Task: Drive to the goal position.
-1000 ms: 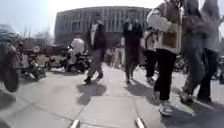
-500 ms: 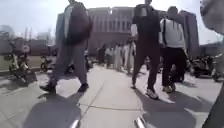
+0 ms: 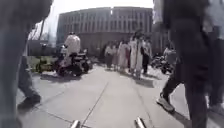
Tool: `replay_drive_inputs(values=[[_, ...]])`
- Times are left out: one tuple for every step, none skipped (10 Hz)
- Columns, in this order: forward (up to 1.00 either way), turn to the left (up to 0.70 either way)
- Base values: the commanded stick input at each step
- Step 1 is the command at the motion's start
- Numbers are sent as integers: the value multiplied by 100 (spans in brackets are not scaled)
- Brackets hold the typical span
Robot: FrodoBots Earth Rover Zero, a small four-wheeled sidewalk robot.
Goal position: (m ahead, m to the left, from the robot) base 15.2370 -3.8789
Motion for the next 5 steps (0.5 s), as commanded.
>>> replay_drive_inputs(values=[[85, -13], [85, -22], [85, -24], [85, -23], [85, -23]])
